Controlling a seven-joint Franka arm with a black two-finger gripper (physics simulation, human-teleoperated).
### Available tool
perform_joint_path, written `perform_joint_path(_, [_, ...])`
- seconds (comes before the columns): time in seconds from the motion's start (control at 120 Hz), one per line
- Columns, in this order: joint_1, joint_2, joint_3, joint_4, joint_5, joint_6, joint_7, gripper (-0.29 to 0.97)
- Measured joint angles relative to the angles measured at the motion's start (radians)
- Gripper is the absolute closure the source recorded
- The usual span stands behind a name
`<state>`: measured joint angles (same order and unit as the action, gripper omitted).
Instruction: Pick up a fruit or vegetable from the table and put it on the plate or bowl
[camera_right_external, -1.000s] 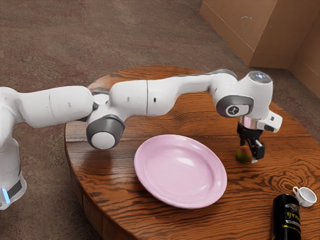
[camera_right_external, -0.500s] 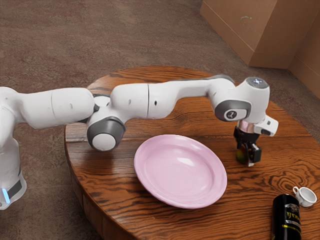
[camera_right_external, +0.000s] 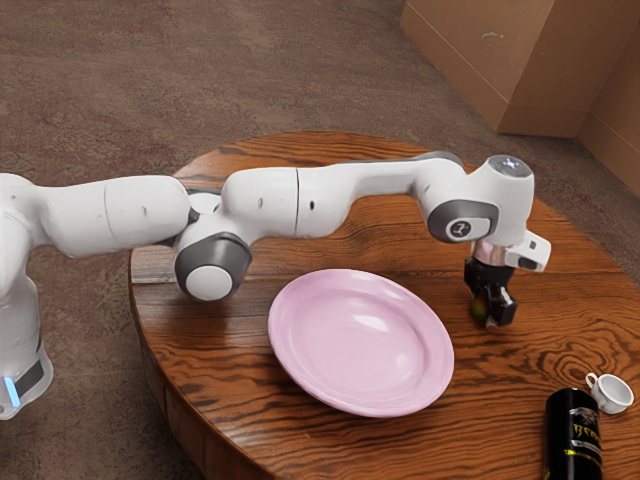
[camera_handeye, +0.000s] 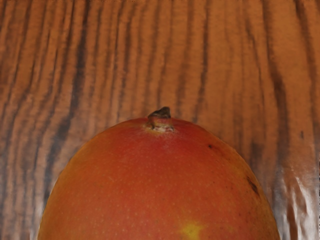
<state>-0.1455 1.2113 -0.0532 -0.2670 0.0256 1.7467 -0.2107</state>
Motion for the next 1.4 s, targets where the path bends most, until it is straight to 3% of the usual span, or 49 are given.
perform_joint_path(0.308, [-0.006,-0.089,0.001,-0.021,0.004,-0.041,-0.004,0.46])
perform_joint_path(0.558, [-0.017,-0.461,0.001,-0.413,0.007,-0.084,-0.007,0.46])
perform_joint_path(0.692, [-0.023,-0.604,0.002,-0.570,0.007,-0.093,-0.008,0.46])
perform_joint_path(0.883, [-0.025,-0.675,0.003,-0.656,0.006,-0.119,-0.011,0.46])
perform_joint_path(1.4, [-0.038,-0.993,0.017,-1.075,0.001,-0.148,-0.037,0.46])
